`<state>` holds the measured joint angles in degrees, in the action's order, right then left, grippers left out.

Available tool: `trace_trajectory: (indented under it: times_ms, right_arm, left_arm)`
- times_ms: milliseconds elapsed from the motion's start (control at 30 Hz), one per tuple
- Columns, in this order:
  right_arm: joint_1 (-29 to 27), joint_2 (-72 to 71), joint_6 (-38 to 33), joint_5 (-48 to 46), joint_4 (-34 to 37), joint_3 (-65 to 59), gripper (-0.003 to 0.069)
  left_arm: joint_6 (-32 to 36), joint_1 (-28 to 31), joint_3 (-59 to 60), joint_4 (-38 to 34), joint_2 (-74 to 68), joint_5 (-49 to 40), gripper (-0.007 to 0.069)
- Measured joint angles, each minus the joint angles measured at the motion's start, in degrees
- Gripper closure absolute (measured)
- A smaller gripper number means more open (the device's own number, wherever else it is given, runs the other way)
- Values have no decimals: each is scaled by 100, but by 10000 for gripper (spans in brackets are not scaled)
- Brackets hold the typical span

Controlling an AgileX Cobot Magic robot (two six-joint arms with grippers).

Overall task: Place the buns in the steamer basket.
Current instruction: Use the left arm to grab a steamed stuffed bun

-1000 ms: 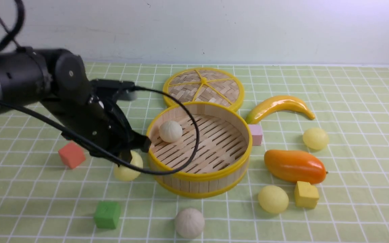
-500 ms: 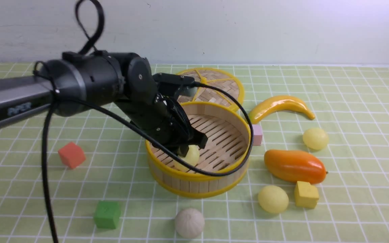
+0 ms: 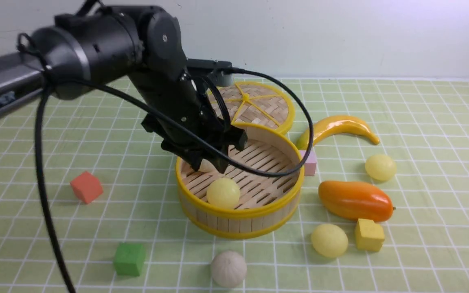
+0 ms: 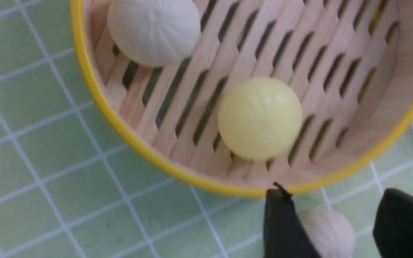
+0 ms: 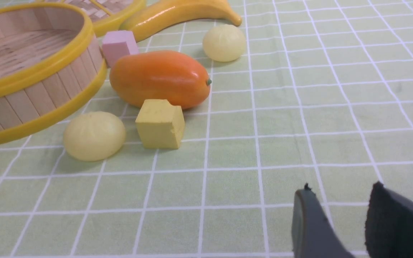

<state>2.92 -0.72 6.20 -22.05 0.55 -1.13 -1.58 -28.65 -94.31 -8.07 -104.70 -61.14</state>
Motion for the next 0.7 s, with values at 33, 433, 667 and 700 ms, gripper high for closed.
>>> trace_trajectory:
  times_ms: [33,433,667,700]
  right_arm:
    - [0,0,0,0,0,0,420]
    - [0,0,0,0,0,0,420]
    - [0,0,0,0,0,0,420]
    - [0,0,0,0,0,0,420]
  left_arm:
    - [-39,-126,247,22,191,-28,384]
    - [-256,-1345,1977,133,477,947,593]
    - [-372,-1163,1983,302,104,1358,349]
    - [-389,-1126,1983,302,60,1382,323]
